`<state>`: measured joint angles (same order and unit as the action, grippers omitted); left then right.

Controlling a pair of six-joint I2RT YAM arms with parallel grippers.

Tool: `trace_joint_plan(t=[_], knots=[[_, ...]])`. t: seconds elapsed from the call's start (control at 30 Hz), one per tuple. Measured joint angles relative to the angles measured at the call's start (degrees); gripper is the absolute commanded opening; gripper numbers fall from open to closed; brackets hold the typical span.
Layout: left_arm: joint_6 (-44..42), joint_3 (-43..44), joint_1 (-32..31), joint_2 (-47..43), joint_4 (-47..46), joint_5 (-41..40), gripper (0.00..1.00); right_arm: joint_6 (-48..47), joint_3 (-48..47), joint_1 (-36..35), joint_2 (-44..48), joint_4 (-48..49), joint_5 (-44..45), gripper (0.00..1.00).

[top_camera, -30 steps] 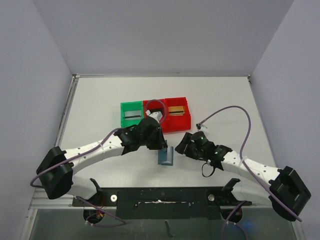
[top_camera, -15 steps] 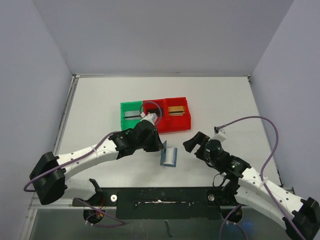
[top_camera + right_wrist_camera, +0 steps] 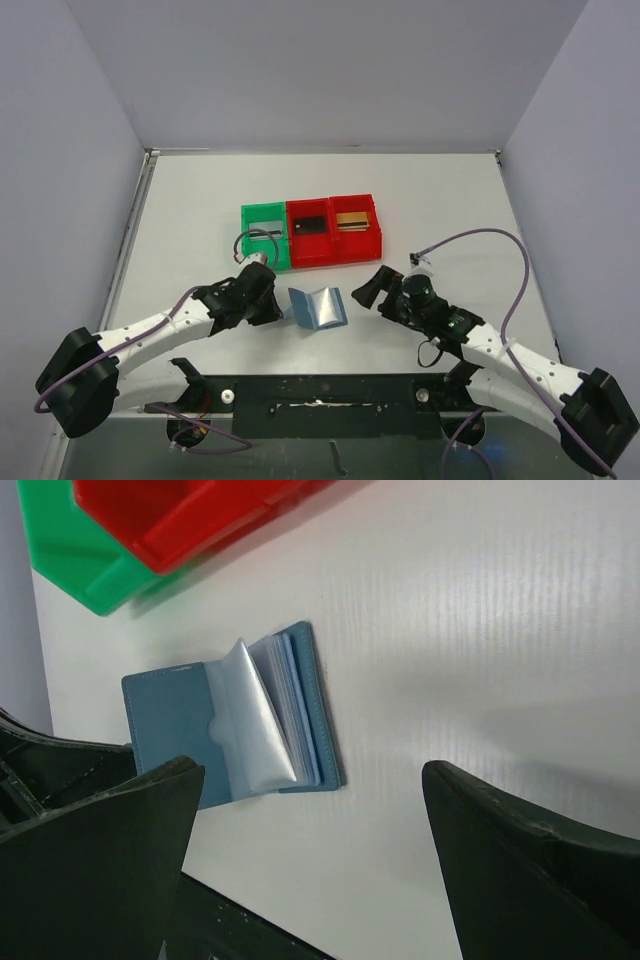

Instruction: Take the credit cards out of the card holder

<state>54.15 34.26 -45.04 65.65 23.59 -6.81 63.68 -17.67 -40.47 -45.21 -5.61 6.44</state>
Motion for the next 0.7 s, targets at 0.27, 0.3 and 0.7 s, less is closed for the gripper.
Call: trace_joint_plan(t=[0.27, 0.3, 0.7], knots=[[0.9, -2.6, 0.0, 0.0, 0.2, 0.0, 0.00, -2.6, -9.9, -2.3, -16.2, 2.5, -5.4, 0.73], [0.9, -2.6, 0.0, 0.0, 0.2, 0.0, 0.00, -3.1, -11.0, -2.5, -17.7, 2.9, -5.9, 0.70], [0.6, -2.6, 0.0, 0.5, 0.2, -0.1, 0.00, -7.6, -18.3, -2.9, -33.2, 4.7, -12.5, 0.51]])
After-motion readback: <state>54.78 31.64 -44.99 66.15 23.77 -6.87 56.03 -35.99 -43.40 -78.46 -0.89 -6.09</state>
